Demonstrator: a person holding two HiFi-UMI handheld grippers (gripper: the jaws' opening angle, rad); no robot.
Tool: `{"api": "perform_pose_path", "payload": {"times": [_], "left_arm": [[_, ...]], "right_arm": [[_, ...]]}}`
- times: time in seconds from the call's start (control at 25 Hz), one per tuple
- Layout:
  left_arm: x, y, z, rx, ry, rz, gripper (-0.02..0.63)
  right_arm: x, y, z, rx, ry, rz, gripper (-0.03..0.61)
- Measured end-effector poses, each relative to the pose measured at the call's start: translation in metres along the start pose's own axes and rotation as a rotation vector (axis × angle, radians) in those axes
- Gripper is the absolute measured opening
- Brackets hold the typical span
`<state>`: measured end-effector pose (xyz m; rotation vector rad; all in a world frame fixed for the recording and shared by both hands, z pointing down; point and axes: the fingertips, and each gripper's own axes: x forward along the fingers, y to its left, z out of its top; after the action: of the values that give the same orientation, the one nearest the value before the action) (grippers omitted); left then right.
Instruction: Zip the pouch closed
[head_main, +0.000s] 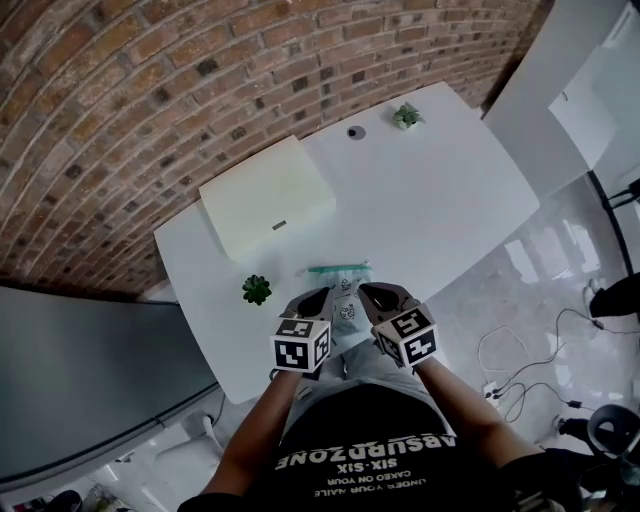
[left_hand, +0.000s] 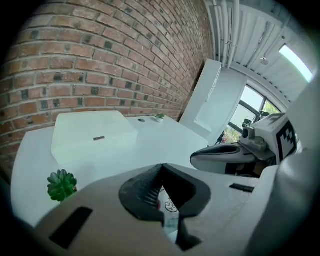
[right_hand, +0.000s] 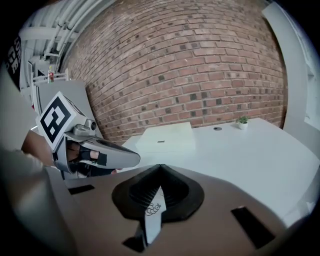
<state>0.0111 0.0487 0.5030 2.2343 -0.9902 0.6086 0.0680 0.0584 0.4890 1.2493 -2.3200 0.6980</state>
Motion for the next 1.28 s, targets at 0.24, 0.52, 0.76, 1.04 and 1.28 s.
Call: {"api": "perform_pose_path", "payload": {"times": [0.24,0.52,0.76,1.04,1.28], "left_arm": [[-0.023,-0.017,0.005,0.021,-0.035,-0.028,0.006],[-0.042,-0.029,0.011,0.042,-0.078,-0.038,0.006],[-0.049,-0.039,0.013,0.067,-0.094,-0.048,0.006],[-0.052,-0.040,0.005,0.078,-0.077,-0.045,0.006],[-0.052,-0.039,0.004,0.076,-0.078,-0.047,0.006]], "right_arm": [[-0.015,0.025,0.001,-0.014,-0.011,-0.004,-0.002],[-0.030,0.040,0.010,-0.032,-0.052,-0.015,-0.002],[-0.038,0.045,0.012,-0.023,-0.072,-0.027,-0.002],[-0.044,0.045,0.005,-0.015,-0.076,-0.039,-0.002],[-0.045,0.045,0.005,-0.013,-0.088,-0.041,-0.002]]}}
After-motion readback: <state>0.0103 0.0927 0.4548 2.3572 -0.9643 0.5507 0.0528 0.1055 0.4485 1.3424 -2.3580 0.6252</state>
